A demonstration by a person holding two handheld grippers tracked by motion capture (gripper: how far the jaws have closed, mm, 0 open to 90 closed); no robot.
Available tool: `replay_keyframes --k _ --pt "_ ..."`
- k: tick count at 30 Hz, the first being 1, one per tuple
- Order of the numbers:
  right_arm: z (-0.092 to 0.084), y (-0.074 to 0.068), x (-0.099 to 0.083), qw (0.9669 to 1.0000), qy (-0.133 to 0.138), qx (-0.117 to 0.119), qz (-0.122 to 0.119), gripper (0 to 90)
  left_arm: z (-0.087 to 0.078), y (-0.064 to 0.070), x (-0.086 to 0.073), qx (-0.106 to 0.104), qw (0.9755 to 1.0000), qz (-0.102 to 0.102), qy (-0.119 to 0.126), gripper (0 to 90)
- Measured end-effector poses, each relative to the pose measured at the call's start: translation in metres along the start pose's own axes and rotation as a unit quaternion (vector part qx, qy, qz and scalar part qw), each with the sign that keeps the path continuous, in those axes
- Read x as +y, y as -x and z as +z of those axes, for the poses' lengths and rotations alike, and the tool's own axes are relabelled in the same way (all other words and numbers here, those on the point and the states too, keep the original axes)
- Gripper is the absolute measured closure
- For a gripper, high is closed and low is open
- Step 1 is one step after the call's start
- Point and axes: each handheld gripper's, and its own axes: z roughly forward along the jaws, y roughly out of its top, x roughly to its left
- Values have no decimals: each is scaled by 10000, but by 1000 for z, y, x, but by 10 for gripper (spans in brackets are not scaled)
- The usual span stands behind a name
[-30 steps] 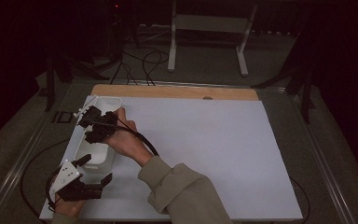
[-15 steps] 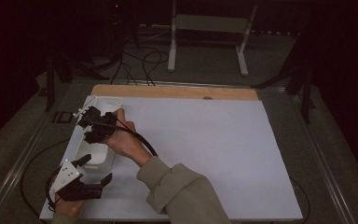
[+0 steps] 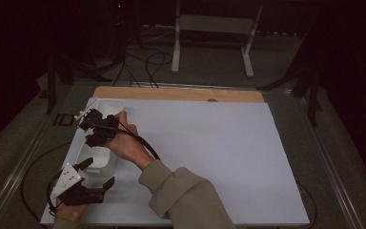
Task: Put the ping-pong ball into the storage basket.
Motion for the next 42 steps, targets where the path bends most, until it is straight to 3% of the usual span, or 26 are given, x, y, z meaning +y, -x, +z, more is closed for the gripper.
replay_keyframes --k 16,17,18,19,42 --pt "3 1 0 10000 -8 -21 84 473 0 0 0 4 10000 2 6 1" --pt "3 2 1 9998 84 -41 197 243 0 0 0 3 10000 1 5 1" --pt "3 2 1 9998 84 -41 197 243 0 0 0 3 10000 1 5 1" --pt "3 3 0 9995 77 -23 311 145 0 0 0 3 10000 0 4 1" --pt "-8 16 -12 9992 144 85 374 88 0 0 0 13 10000 20 -13 1"
